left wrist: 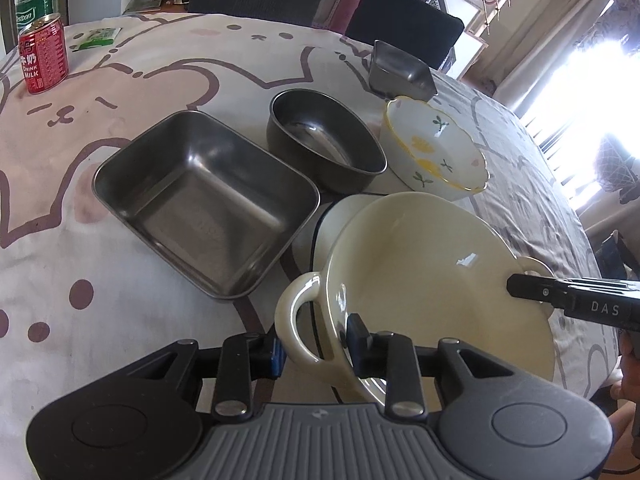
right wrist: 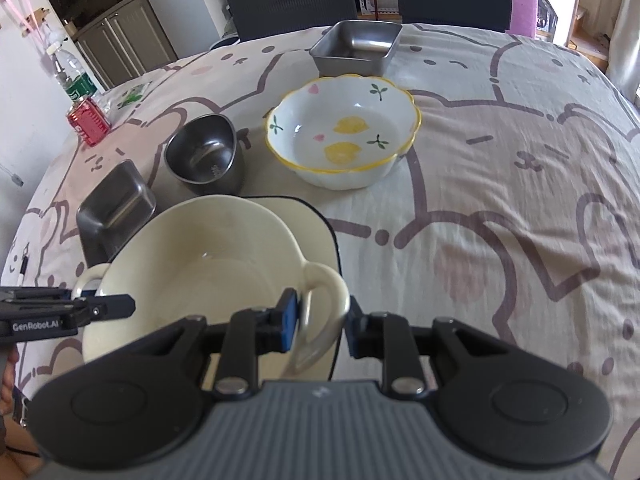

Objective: Organize plates and bowls
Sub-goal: 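Lower the cream bowl onto the white plate with both grippers, then open both grippers to release the cream bowl handles, then move both grippers to the yellow-rimmed lemon bowl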

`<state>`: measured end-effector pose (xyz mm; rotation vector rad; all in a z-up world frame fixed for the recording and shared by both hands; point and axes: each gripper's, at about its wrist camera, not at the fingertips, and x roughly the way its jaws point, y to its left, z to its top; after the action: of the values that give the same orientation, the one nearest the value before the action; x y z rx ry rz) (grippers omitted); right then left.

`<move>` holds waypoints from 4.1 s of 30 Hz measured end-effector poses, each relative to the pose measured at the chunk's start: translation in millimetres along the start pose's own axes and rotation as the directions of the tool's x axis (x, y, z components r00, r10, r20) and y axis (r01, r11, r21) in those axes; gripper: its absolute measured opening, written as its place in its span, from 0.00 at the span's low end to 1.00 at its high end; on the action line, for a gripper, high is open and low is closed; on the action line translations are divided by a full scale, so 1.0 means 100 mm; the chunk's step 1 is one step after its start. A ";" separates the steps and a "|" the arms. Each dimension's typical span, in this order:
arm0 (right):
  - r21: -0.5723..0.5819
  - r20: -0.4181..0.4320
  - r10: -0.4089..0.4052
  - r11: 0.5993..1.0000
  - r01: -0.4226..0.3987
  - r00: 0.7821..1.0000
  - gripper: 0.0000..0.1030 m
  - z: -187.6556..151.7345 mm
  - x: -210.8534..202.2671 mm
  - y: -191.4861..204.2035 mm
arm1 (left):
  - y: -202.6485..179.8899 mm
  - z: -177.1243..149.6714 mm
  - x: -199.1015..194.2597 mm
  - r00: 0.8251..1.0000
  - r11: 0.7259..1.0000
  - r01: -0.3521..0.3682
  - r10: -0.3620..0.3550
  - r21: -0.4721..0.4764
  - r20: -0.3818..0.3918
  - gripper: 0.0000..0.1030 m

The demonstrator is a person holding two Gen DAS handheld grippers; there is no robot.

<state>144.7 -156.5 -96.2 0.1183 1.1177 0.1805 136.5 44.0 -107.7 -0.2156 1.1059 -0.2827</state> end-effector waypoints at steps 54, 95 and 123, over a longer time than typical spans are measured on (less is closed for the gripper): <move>-0.043 -0.049 0.026 0.999 -0.028 0.998 0.30 0.05 0.16 -0.13 | -0.17 0.06 0.22 0.999 0.994 -0.035 0.039 0.106 -0.036 0.37; -0.070 0.029 0.035 0.997 -0.033 0.999 0.99 -0.08 0.01 -0.19 | -0.16 0.09 -0.14 0.998 0.998 -0.032 0.029 0.055 0.053 1.00; 0.230 0.293 -0.146 0.970 0.079 0.945 1.00 0.68 -0.15 -0.93 | -0.91 1.15 0.28 0.975 0.993 0.023 -0.049 0.118 0.218 0.96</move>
<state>207.3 -250.8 -70.8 0.2668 0.8261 -0.0631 241.0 -48.0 -53.0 -0.1605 0.8637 -0.3455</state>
